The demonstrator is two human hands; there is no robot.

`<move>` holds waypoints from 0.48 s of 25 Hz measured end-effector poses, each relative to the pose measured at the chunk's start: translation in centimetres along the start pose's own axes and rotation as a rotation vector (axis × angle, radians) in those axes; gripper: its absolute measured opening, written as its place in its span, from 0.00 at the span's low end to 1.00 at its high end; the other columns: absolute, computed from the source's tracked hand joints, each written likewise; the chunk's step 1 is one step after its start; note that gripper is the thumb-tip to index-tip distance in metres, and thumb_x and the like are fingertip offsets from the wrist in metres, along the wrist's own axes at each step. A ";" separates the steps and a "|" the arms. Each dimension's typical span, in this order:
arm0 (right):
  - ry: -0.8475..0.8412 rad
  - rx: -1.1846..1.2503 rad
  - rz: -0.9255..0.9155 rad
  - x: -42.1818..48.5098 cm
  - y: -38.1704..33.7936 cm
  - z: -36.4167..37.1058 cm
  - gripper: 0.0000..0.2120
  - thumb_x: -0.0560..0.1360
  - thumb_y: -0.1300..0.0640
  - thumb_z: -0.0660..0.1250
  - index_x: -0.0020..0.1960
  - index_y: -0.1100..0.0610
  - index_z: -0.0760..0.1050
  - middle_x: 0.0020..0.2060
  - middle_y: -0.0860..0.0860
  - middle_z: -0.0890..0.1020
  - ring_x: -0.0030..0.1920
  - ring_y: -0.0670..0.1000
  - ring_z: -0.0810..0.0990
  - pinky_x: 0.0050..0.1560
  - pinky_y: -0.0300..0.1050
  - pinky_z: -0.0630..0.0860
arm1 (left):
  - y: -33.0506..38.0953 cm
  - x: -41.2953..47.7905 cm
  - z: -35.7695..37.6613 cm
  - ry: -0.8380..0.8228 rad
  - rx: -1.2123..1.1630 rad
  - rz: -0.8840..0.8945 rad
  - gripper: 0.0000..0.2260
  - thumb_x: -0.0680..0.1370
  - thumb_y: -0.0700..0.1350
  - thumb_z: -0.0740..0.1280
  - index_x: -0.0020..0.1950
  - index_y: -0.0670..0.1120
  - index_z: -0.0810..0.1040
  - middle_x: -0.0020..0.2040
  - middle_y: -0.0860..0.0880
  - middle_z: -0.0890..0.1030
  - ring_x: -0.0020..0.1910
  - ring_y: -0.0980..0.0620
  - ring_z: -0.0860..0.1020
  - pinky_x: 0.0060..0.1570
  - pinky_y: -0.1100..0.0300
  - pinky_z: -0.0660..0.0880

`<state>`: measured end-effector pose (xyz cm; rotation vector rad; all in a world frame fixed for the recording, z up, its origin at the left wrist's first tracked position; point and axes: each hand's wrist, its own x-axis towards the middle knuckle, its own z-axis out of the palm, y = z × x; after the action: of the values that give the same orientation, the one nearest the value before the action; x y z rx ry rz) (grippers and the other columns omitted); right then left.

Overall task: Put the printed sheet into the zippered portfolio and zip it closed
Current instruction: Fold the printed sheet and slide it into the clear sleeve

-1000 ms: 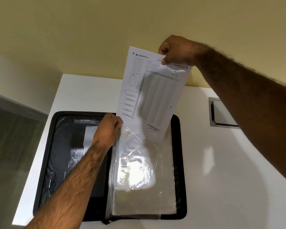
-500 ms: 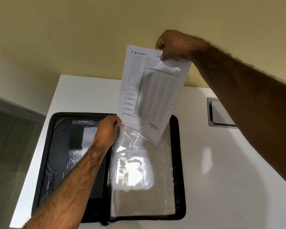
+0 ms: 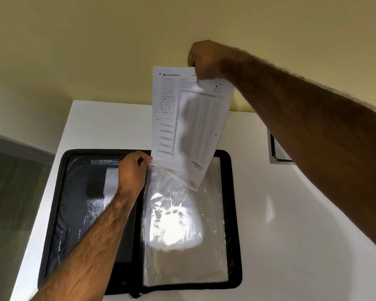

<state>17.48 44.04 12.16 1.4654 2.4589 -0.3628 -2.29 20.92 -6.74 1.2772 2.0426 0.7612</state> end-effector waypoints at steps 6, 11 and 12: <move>-0.051 -0.014 -0.037 0.0 0.1 -0.4 0.10 0.74 0.69 0.66 0.55 0.70 0.78 0.47 0.59 0.77 0.50 0.59 0.77 0.44 0.43 0.67 | -0.3 0.4 -0.7 -0.186 0.058 0.109 0.07 0.81 0.38 0.64 0.47 0.49 0.79 0.44 0.54 0.82 0.45 0.54 0.80 0.45 0.65 0.75; -0.049 0.046 -0.125 0.3 -0.2 0.7 0.12 0.72 0.70 0.65 0.54 0.69 0.79 0.53 0.63 0.82 0.55 0.62 0.79 0.51 0.54 0.77 | 2.0 -0.6 -0.4 -0.238 0.423 0.281 0.04 0.80 0.44 0.60 0.51 0.51 0.74 0.49 0.52 0.71 0.38 0.53 0.75 0.39 0.55 0.77; -0.048 0.058 -0.128 0.4 -0.2 1.2 0.12 0.71 0.70 0.64 0.53 0.69 0.79 0.53 0.63 0.82 0.55 0.62 0.79 0.51 0.55 0.77 | 3.0 -1.1 -0.1 -0.215 0.486 0.236 0.05 0.80 0.45 0.60 0.51 0.49 0.75 0.51 0.50 0.70 0.37 0.51 0.75 0.38 0.53 0.79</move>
<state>17.21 43.90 10.91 1.3089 2.5301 -0.4930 -0.29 21.00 -4.26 1.8067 1.9849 0.2056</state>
